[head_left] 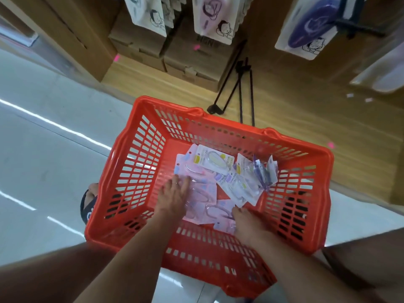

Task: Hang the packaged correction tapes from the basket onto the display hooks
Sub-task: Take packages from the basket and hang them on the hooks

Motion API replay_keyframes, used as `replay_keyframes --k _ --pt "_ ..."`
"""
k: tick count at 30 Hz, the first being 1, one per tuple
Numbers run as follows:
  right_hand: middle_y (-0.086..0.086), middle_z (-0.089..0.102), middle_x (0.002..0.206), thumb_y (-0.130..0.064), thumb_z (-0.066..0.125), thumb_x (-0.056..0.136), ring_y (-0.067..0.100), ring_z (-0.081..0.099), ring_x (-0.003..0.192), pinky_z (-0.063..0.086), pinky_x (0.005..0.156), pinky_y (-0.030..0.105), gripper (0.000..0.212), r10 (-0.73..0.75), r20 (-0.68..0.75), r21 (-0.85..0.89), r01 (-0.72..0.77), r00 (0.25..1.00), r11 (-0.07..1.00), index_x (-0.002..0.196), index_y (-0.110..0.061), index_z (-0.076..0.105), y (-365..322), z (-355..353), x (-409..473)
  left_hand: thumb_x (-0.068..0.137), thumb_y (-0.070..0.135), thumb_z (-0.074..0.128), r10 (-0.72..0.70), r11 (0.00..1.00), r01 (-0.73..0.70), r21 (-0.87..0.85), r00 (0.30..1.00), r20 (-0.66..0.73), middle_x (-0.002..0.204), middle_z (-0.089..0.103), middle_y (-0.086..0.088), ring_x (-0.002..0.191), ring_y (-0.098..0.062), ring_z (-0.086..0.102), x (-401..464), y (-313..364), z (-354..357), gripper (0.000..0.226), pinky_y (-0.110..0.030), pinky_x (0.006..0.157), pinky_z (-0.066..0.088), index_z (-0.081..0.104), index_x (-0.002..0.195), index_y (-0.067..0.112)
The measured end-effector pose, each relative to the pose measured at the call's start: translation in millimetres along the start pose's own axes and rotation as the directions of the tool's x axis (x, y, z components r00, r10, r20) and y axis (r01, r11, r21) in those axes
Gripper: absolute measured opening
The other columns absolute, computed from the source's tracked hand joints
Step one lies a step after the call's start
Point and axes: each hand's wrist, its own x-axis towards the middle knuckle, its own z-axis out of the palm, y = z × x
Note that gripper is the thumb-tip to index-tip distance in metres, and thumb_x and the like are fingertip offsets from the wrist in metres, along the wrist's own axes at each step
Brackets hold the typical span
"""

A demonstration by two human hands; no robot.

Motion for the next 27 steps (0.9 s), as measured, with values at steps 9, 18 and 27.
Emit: replay_keyframes --k 9,18,27 --pt "-0.002 0.006 0.171 0.013 0.058 0.090 0.029 0.048 0.141 0.053 0.101 0.041 0.094 -0.153 -0.102 0.005 0.154 0.983 0.988 0.166 -0.023 0.015 -9 -7 10 0.090 0.031 0.078 0.135 0.977 -0.140 0.158 0.990 0.042 0.153 0.034 -0.015 0.137 -0.034 0.044 11 9 0 0.105 -0.043 0.112 0.043 0.001 0.161 0.021" --pt "0.007 0.038 0.142 -0.011 0.071 0.094 0.031 0.059 0.123 0.049 0.093 0.037 0.049 -0.052 -0.030 -0.003 0.052 0.998 0.999 0.137 -0.011 0.047 -16 0 17 0.085 0.049 0.082 0.224 0.960 -0.249 0.129 0.957 0.183 0.167 0.015 -0.020 0.139 -0.035 0.046 16 2 -7 0.128 -0.044 0.109 0.048 -0.017 0.163 0.026" --pt "0.014 0.061 0.131 -0.032 0.064 0.097 0.036 0.061 0.121 0.048 0.089 0.035 0.037 -0.007 0.038 0.068 0.005 0.999 0.998 0.126 -0.013 0.049 -7 -6 16 0.095 0.046 0.071 0.368 0.924 -0.380 0.042 0.913 0.174 0.150 0.053 -0.010 0.126 -0.027 0.061 10 -3 -16 0.097 -0.038 0.100 0.052 0.008 0.164 0.020"
